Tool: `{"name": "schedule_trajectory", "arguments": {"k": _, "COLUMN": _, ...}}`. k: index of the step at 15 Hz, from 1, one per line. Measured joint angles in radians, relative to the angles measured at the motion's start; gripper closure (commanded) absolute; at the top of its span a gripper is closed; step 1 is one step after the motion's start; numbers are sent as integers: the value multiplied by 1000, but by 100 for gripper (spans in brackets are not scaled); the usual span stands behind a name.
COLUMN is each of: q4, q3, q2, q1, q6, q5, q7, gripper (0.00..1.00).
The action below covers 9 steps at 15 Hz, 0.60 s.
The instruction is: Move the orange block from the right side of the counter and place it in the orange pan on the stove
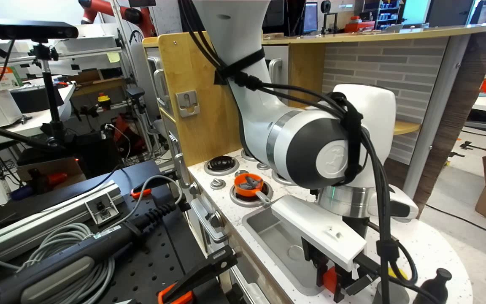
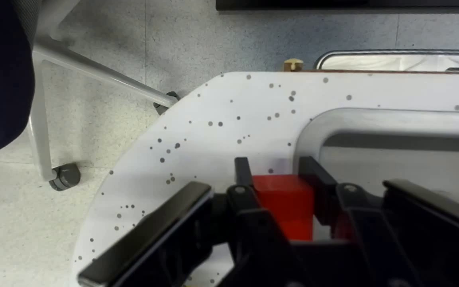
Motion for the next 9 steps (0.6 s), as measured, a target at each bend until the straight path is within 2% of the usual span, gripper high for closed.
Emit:
{"name": "schedule_trajectory", "arguments": {"k": 4, "q4": -110, "q3": 0, "q2": -105, "q1": 25, "q6": 22, "q5": -40, "q7": 0, "gripper": 89}}
{"name": "schedule_trajectory", "arguments": {"k": 9, "q4": -277, "q3": 18, "q2": -270, "q1": 90, "q6": 43, "q5": -64, "q7": 4, "gripper": 89}}
